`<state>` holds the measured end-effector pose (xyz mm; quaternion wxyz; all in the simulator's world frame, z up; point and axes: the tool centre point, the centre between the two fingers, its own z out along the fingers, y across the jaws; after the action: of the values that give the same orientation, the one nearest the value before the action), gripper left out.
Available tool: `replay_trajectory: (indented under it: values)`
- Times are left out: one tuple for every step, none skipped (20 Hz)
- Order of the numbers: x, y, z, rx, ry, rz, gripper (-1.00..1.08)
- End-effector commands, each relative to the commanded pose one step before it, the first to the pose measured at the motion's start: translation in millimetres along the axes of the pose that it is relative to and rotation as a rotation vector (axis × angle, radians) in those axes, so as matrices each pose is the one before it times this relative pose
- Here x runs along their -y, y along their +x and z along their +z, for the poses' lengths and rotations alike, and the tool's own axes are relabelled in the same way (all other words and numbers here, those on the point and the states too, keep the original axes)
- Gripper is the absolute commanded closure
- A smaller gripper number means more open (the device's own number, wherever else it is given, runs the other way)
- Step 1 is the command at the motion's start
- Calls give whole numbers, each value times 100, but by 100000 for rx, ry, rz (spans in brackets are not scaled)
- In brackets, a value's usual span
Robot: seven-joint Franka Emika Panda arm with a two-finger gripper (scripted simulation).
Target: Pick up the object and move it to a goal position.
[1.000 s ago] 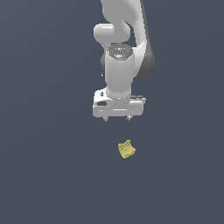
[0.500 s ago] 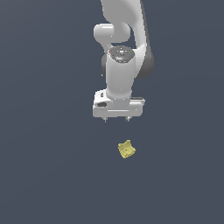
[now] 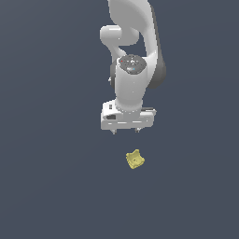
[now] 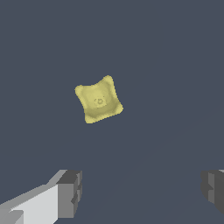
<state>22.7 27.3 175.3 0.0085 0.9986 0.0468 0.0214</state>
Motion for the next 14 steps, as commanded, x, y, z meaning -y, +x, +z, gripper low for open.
replay_trajectory:
  values:
    - [339,675,649,405,22,-2963,-92]
    - [151,339,314,174,22,-1446,-92]
    - [161,365,345,186,36,-1563,-92]
    - [169,390,378,199,50,-1680,-92]
    - [176,415,412,211,67,-1794,-92]
    - [183,438,447,221,87,-1909,-92]
    - [187,460,483,230,109,-2017,-92]
    - [190,481,520,238,134,-2125,-92]
    - [181,472,526,231,152,-2102,-92]
    - [163,438,503,211,160,-1968,-92]
    - [146,405,478,192,164,-1837,-92]
    - [130,373,453,174,165,-1707,-92]
    - [116,342,426,157,164,-1580,-92]
    - [102,312,398,141,160,-1453,-92]
